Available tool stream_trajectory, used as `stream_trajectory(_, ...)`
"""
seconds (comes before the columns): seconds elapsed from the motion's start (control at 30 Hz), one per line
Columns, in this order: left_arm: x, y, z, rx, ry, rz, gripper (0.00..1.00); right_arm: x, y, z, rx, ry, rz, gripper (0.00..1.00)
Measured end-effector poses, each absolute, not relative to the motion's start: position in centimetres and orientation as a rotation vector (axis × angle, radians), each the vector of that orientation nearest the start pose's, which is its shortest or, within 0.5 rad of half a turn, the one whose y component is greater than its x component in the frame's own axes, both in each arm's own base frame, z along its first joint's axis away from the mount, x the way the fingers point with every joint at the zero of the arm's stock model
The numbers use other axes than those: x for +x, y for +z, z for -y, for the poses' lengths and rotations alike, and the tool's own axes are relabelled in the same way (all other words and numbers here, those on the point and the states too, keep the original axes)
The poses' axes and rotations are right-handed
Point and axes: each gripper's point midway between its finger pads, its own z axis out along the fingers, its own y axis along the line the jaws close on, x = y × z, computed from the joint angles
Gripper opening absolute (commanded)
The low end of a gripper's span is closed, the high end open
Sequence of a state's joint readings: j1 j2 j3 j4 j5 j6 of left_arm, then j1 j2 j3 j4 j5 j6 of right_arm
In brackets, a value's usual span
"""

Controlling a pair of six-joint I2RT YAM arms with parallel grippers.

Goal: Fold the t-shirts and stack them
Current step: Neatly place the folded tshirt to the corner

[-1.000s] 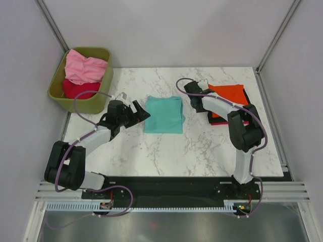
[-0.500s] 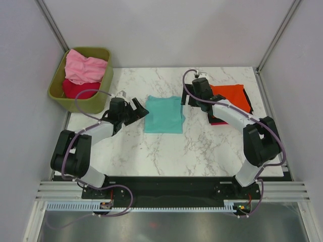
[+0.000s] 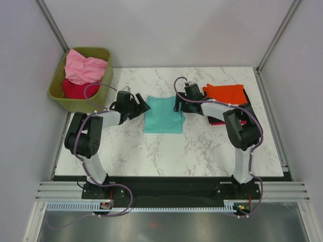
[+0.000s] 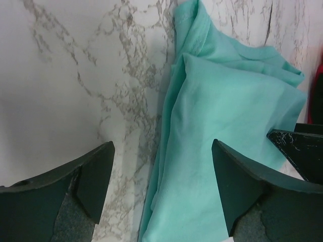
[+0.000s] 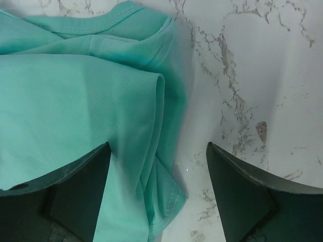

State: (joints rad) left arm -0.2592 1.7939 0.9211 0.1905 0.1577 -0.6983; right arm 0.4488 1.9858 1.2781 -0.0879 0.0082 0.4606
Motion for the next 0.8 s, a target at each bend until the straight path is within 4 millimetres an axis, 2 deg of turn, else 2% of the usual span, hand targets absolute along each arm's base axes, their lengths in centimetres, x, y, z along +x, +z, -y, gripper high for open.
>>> stream_trajectory(0.3, 45.7, 4.2, 17.8, -0.417, -0.682, -2.286, 0.81, 48.1, 3.4, -23.8, 0.07, 0.458, -2.369, 0.73)
stream_trajectory(0.33, 46.1, 4.2, 18.1, -0.414, -0.682, -2.29, 0.81, 48.4, 3.4, -23.9, 0.071, 0.46, -2.366, 0.69)
stream_trajectory(0.47, 47.5, 4.2, 19.6, -0.395, -0.69, -2.29, 0.8, 49.2, 3.3, -24.5, 0.068, 0.467, -2.359, 0.65)
stream_trajectory(0.57, 47.7, 4.1, 20.0, -0.397, -0.673, -2.295, 0.75, 49.4, 3.2, -24.8, 0.063, 0.455, -2.358, 0.65)
stream_trajectory(0.7, 47.5, 3.7, 19.9, -0.413, -0.649, -2.309, 0.61, 49.4, 3.1, -25.3, 0.048, 0.398, -2.359, 0.59)
stream_trajectory(0.8, 47.5, 3.3, 19.7, -0.425, -0.63, -2.327, 0.56, 49.3, 2.9, -25.8, 0.029, 0.348, -2.361, 0.56)
